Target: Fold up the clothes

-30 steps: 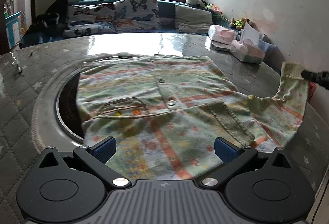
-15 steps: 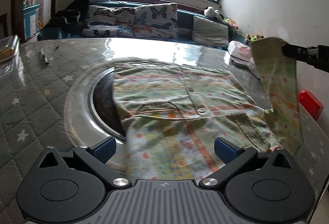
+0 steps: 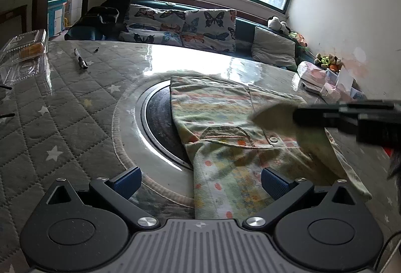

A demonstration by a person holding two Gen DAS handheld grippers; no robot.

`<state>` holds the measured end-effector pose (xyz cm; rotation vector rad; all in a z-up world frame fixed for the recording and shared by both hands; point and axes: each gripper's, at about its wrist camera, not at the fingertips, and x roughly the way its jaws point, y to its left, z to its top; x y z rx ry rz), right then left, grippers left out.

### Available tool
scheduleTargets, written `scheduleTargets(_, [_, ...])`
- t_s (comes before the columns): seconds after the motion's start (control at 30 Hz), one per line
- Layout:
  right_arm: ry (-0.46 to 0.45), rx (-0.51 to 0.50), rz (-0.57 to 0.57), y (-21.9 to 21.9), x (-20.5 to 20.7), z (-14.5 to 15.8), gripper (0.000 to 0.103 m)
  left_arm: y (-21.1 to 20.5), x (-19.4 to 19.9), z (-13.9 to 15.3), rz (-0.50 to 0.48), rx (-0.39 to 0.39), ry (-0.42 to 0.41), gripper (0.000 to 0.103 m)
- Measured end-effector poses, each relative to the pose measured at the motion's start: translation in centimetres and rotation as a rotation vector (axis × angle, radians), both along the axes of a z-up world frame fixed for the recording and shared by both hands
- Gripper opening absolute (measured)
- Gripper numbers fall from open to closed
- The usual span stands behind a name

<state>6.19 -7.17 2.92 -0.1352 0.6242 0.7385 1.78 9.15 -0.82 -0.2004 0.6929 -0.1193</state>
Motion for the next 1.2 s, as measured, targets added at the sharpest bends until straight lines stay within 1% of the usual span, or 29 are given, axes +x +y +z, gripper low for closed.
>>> scheduleTargets(0.13, [-0.010, 0.005, 0.004, -1.0, -0.5, 0.5, 0.017, 0.0, 0.2, 0.3, 0.012, 0.001, -0.011, 0.103])
scheduleTargets(0.23, [-0.018, -0.009, -0.014, -2.2, -0.2, 1.0, 0.018, -0.2, 0.3, 0.7, 0.009, 0.000, -0.020, 0.103])
scheduleTargets(0.3, [-0.016, -0.032, -0.037, -3.4, 0.1, 0.9, 0.018, -0.7, 0.3, 0.9, -0.008, 0.005, -0.032, 0.103])
scheduleTargets(0.4, [-0.002, -0.076, -0.084, -5.5, 0.3, 0.4, 0.019, -1.8, 0.3, 1.0, -0.059, 0.007, -0.046, 0.100])
scheduleTargets(0.47, [0.019, -0.107, -0.114, -7.0, 0.4, -0.3, 0.021, -2.8, 0.3, 0.9, -0.091, 0.016, -0.052, 0.093])
scheduleTargets(0.53, [0.043, -0.133, -0.139, -8.3, 0.2, -1.2, 0.021, -3.7, 0.4, 0.9, -0.123, 0.022, -0.051, 0.083])
scheduleTargets(0.6, [0.068, -0.159, -0.163, -9.7, -0.1, -2.2, 0.022, -4.4, 0.7, 0.8, -0.154, 0.026, -0.048, 0.076])
scheduleTargets(0.7, [0.102, -0.176, -0.205, -11.5, -0.6, -3.5, 0.025, -5.5, 1.5, 0.4, -0.175, 0.046, -0.043, 0.074])
scheduleTargets(0.77, [0.124, -0.169, -0.235, -12.8, -1.0, -4.2, 0.028, -6.0, 2.0, 0.1, -0.185, 0.047, -0.029, 0.072])
scheduleTargets(0.87, [0.148, -0.158, -0.267, -14.2, -1.4, -5.0, 0.028, -6.6, 2.7, -0.5, -0.186, 0.057, -0.005, 0.069])
scheduleTargets(0.93, [0.149, -0.152, -0.281, -14.7, -1.5, -5.3, 0.028, -6.6, 2.8, -0.8, -0.175, 0.060, 0.011, 0.065])
scheduleTargets(1.0, [0.132, -0.144, -0.283, -14.8, -1.6, -5.4, 0.028, -6.6, 2.8, -0.9, -0.168, 0.058, 0.017, 0.062])
scheduleTargets(1.03, [0.119, -0.140, -0.281, -14.8, -1.7, -5.3, 0.028, -6.5, 2.9, -1.0, -0.166, 0.057, 0.019, 0.059])
scheduleTargets(1.1, [0.103, -0.131, -0.261, -14.6, -1.7, -5.1, 0.028, -6.7, 3.1, -1.2, -0.163, 0.058, 0.033, 0.057])
scheduleTargets(1.2, [0.105, -0.148, -0.244, -14.1, -1.6, -5.5, 0.028, -6.8, 3.3, -1.5, -0.153, 0.069, 0.051, 0.048])
